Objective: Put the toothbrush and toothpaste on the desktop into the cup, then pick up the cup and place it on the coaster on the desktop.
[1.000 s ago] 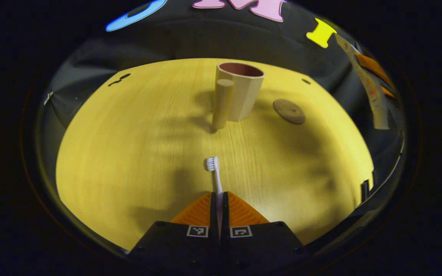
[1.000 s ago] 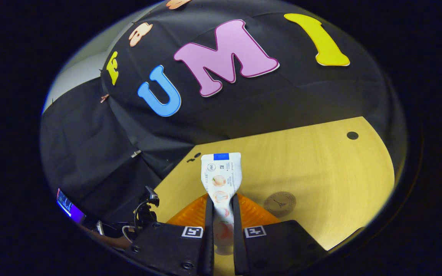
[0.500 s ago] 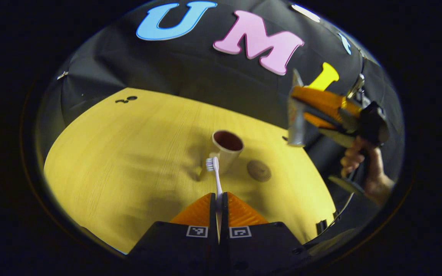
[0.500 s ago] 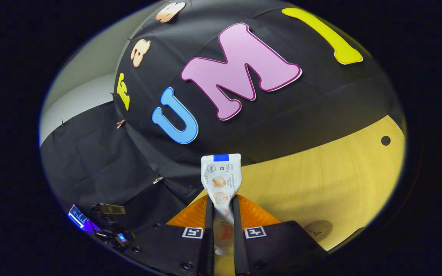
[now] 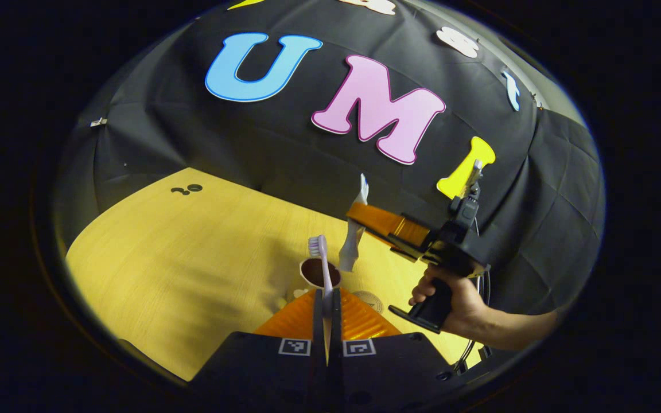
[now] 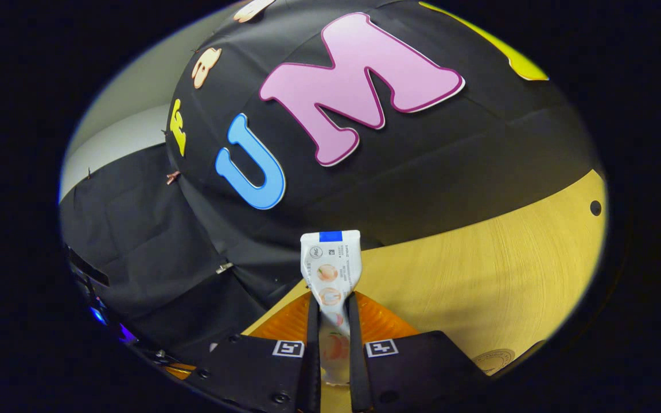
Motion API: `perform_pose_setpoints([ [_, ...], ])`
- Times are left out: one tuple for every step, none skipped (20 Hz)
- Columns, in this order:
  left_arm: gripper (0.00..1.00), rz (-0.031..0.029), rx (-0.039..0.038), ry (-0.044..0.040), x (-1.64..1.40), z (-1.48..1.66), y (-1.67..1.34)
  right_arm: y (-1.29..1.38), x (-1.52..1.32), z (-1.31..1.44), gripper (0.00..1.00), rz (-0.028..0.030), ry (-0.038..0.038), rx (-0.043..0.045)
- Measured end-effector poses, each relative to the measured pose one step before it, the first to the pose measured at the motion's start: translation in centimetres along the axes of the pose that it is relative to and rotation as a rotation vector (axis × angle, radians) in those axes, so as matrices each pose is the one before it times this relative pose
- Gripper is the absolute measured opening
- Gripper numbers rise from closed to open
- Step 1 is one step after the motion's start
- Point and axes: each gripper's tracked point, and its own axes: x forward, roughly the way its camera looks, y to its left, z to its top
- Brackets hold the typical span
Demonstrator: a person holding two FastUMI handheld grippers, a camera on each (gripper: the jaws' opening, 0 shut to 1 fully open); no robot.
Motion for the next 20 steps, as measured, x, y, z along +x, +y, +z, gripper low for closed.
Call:
perform_pose_setpoints([
  [0.06,-0.00310,-0.00026,-0.01474,0.233,0.539,-0.144,-0.398,0.425,-0.691,0.24,-0.00300,0.01345,-0.00829],
  [0.06,-0.00886,-0.00411,-0.01764,0.384,0.617,-0.288,-0.349,0.313,-0.619,0.24,-0.00063,0.01174,-0.01163],
  [0.06,-0.01015,-0.00299,-0.02016,0.487,0.700,-0.340,-0.210,0.289,-0.556,0.24,-0.00114,0.01026,-0.01413],
  [0.06,-0.00549,0.00125,-0.02253,0.544,0.808,-0.225,-0.151,0.225,-0.471,0.24,-0.00005,0.00663,-0.01541],
  [0.06,-0.00408,0.00308,-0.02197,0.765,0.641,-0.116,-0.123,0.162,-0.306,0.24,-0.00003,0.00422,-0.01374],
  [0.06,-0.00242,0.00375,-0.02284,0.750,0.896,-0.130,-0.049,0.075,-0.240,0.24,-0.00086,0.00498,-0.01034],
  [0.06,-0.00008,0.00276,-0.02141,0.885,0.611,-0.032,-0.046,0.083,-0.299,0.24,0.00083,0.00477,-0.00774],
  [0.06,0.00114,-0.00027,-0.02086,0.716,0.790,0.042,-0.063,-0.003,-0.401,0.24,-0.00054,0.00882,-0.00600],
  [0.06,0.00233,-0.00071,-0.02281,0.950,0.766,-0.001,0.011,-0.001,-0.367,0.24,0.00331,0.00892,-0.00322],
  [0.06,0.00594,0.00135,-0.02099,0.786,0.676,0.200,-0.054,-0.009,-0.322,0.24,-0.00038,0.00743,-0.00538],
  [0.06,0.00985,0.00439,-0.01602,0.766,0.265,0.307,-0.023,-0.058,-0.291,0.25,-0.00146,0.00656,-0.01102],
  [0.06,0.00952,0.00652,-0.01118,0.770,0.233,0.320,0.081,-0.040,-0.572,0.25,0.00222,0.01050,-0.01788],
  [0.06,0.00557,0.00132,-0.00492,0.917,-0.089,0.186,0.010,-0.214,-0.337,0.26,-0.00103,0.01135,-0.01489],
  [0.06,0.00369,-0.00312,-0.00723,0.561,0.076,0.131,-0.160,-0.071,-0.280,0.22,0.00076,0.00681,-0.00214],
  [0.06,0.00808,-0.00470,-0.00884,0.657,0.055,0.243,-0.063,-0.129,-0.220,0.22,0.00125,0.00882,0.00916],
  [0.06,0.00784,-0.00338,-0.00725,0.461,0.075,0.255,-0.100,-0.171,-0.478,0.29,-0.00170,0.00895,0.01225],
  [0.06,0.01179,-0.00130,-0.01038,0.602,-0.075,0.416,-0.031,-0.282,-0.275,0.30,0.00408,0.00813,0.00905],
  [0.06,0.01256,0.00301,-0.01044,0.454,0.072,0.349,-0.117,0.100,-0.482,0.32,-0.00370,0.00823,-0.00075],
  [0.06,0.01401,0.00329,-0.00818,0.404,-0.363,0.315,-0.163,-0.275,-0.375,0.33,-0.00450,0.00974,-0.00786],
  [0.06,0.01323,-0.00089,-0.00264,0.323,-0.166,0.249,-0.132,-0.305,-0.256,0.33,-0.00030,0.00983,-0.00406],
])
